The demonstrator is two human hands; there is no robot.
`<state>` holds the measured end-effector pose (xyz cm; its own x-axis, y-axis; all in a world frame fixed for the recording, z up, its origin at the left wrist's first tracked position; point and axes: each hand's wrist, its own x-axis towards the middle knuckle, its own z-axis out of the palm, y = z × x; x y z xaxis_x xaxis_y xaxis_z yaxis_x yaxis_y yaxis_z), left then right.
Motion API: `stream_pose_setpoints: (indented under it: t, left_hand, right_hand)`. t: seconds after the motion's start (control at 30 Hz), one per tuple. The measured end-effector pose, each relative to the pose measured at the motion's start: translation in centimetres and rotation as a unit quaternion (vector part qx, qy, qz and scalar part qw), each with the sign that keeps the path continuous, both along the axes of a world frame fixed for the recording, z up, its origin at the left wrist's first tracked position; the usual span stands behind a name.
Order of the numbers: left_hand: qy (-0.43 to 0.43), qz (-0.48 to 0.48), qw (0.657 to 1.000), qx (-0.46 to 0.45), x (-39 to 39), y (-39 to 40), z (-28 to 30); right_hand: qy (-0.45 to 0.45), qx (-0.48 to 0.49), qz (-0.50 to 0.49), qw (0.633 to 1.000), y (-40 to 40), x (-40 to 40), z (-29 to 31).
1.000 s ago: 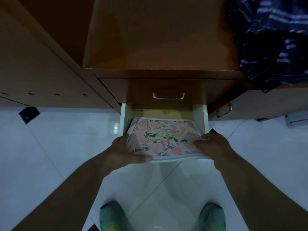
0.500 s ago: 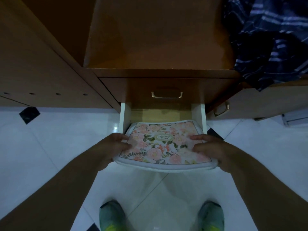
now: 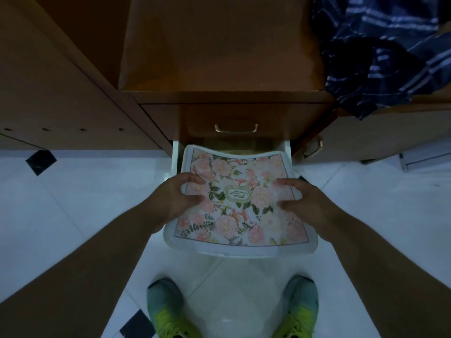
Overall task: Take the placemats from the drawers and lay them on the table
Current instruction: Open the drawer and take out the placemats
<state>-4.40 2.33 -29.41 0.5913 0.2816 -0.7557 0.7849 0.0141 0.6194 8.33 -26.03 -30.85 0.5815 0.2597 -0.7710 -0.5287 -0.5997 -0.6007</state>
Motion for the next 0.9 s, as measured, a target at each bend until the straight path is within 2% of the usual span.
stream_pose_setpoints:
  t: [0.07,0.17,0.33,0.43,0.67,0.9]
  left_hand:
    - [-0.006,0.006,1.0,-0.017,-0.6,-0.5,0.8]
    - [-0.023,-0.01,1.0,-0.015,-1.0,-0.9,2.5]
    - [-0.065,-0.052,0.991,0.103,-1.6,-1.4,5.7]
    - [-0.083,-0.051,0.988,0.119,-1.9,-1.8,8.5]
    - [-0.103,-0.04,0.986,0.126,-2.1,-2.2,18.8]
    - [-0.127,-0.03,0.983,0.127,-2.0,-1.8,30.5]
  right_hand:
    - [0.024,0.011,-0.008,1.0,-0.4,-0.1,0.7]
    - [0.013,0.009,-0.002,1.0,-0.6,-0.4,2.3]
    - [-0.059,-0.012,0.034,0.998,-0.7,-1.1,5.6]
    - [-0.117,-0.022,0.035,0.992,-0.9,-1.6,8.7]
    - [-0.167,0.0,0.039,0.985,-0.9,-2.2,17.9]
    - [-0.21,0.007,0.049,0.976,-0.6,-1.8,30.2]
